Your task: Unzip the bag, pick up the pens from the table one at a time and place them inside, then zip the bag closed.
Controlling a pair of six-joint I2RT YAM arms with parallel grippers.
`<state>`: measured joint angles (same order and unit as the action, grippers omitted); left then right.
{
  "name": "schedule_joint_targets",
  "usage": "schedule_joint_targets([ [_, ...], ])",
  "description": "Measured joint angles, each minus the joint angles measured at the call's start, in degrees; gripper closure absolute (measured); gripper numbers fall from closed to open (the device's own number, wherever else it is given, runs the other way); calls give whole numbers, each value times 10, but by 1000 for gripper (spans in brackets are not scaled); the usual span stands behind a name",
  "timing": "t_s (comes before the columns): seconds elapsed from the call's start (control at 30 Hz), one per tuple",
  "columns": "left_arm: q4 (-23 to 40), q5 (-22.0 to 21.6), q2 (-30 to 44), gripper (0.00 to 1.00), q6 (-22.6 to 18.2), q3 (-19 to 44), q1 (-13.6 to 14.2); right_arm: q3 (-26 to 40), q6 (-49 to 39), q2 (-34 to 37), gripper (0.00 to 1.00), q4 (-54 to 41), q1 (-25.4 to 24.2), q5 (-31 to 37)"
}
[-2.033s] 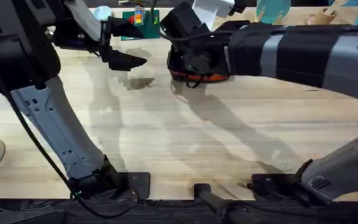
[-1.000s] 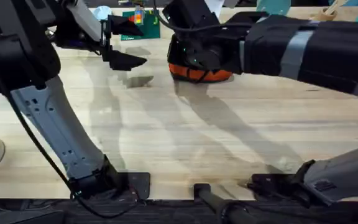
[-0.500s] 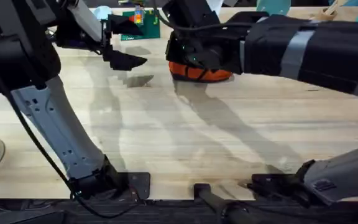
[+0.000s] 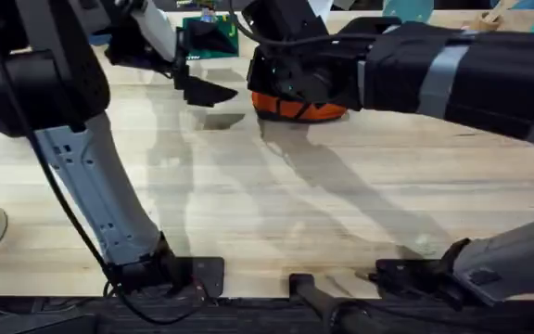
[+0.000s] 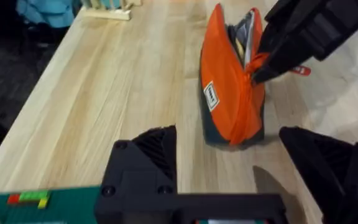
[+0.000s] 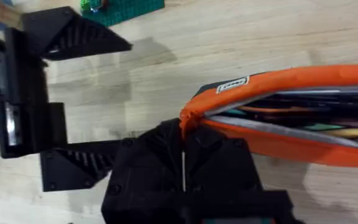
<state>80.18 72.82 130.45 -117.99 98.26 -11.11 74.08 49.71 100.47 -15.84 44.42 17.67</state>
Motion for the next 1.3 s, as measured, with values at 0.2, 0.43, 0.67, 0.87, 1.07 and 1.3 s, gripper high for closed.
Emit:
schedule_joint_targets([
  [0.2,-9,-21,0,6,0,0,35,0,0,0,971,0,0,0],
  [0.43,-18,-41,0,5,0,0,65,0,0,0,971,1,0,0],
  [0.67,-24,-60,0,5,0,0,83,0,0,-2,971,1,0,0],
  [0.87,-51,-71,0,6,21,0,94,0,0,-9,971,-1,0,-2],
  [1.07,-67,-77,0,5,60,0,107,0,0,-9,971,-1,0,-2],
  [1.3,-96,-78,0,5,124,0,123,0,0,-9,971,-1,0,-2],
])
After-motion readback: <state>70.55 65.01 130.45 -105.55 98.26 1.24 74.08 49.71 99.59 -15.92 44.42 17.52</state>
